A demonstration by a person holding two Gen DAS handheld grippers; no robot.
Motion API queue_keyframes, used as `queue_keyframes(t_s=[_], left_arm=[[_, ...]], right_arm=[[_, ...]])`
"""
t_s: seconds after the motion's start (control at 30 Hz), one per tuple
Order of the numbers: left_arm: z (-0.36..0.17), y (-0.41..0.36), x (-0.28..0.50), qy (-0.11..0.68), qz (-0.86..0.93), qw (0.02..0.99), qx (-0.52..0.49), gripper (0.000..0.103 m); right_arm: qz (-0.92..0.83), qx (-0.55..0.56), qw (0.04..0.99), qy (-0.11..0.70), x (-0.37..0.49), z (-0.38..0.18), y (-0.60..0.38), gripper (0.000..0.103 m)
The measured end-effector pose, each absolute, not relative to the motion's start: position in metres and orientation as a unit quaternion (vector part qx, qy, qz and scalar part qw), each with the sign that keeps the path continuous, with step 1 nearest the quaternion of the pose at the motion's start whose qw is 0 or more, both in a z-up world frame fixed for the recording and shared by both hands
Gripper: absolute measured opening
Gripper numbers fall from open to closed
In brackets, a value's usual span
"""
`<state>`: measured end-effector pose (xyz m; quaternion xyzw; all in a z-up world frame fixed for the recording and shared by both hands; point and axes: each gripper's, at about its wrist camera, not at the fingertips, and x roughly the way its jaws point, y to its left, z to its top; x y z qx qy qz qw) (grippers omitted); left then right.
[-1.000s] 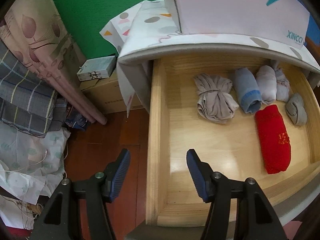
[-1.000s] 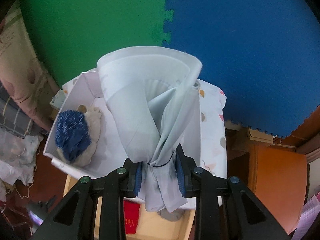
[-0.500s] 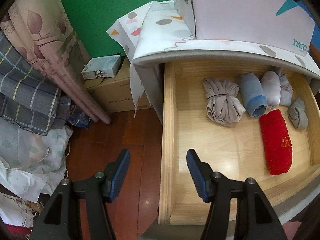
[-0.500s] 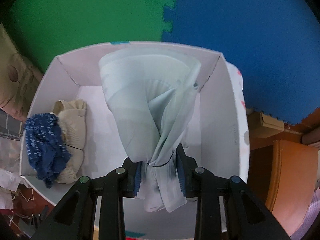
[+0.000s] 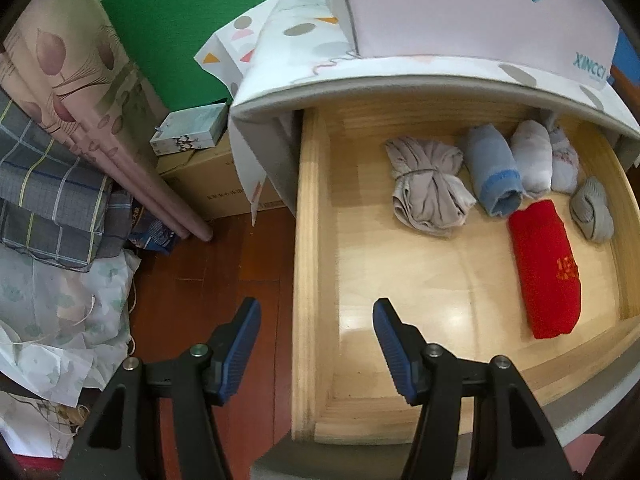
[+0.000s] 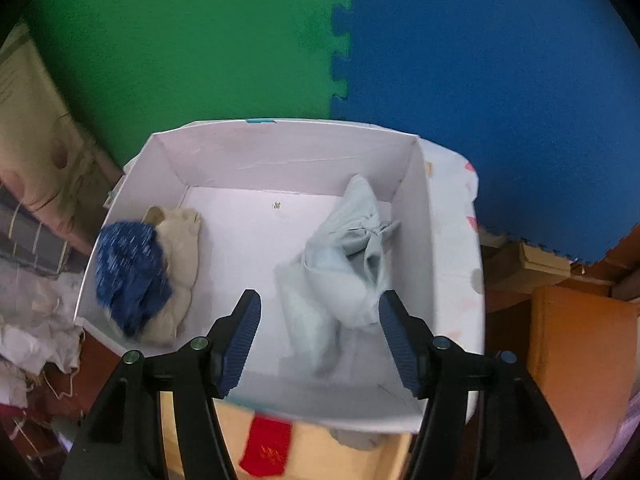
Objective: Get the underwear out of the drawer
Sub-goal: 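Move the right gripper back into the drawer and grasp the grey knit underwear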
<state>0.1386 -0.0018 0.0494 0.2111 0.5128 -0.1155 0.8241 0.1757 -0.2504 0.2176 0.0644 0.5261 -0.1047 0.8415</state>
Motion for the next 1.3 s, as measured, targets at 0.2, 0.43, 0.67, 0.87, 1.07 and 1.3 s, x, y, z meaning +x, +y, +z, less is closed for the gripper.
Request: queue_keyframes(t_s=[0.2,0.43,0.67,0.87,1.07,1.3], left_arm=[[0.047,-0.012,0.131,0.525,-0.124,0.814,0.217,0.06],[0.044,-0.03,0.119,0.528,-0.138,0.809,0.22,0.06],[0.035,-0.045,0.115,0.544,-0.144,0.797,0.216,0.06],[0.028,-0.053,0.117,0.553,-0.139,0.791,0.223,0.06],[0.025,-0.058,0.124,0.562,-0.137,0.785,0.22,0.06],[0.021,-0.065,0.13,0.566,-0.138,0.781,0.225,0.06]], right_arm=[[-0.079,0.051,0.837,0.539,0.109,0.228,-0.248,0.059],[-0.067,0.033,0.806,0.587,0.034,0.18,-0.249,0.059],[-0.05,0.002,0.761,0.647,0.012,0.093,-0.248,0.058],[-0.029,-0.034,0.736,0.676,0.02,0.031,-0.24,0.057],[-0.016,-0.075,0.731,0.678,0.037,-0.006,-0.232,0.059],[-0.02,-0.123,0.729,0.672,0.051,-0.027,-0.222,0.06]])
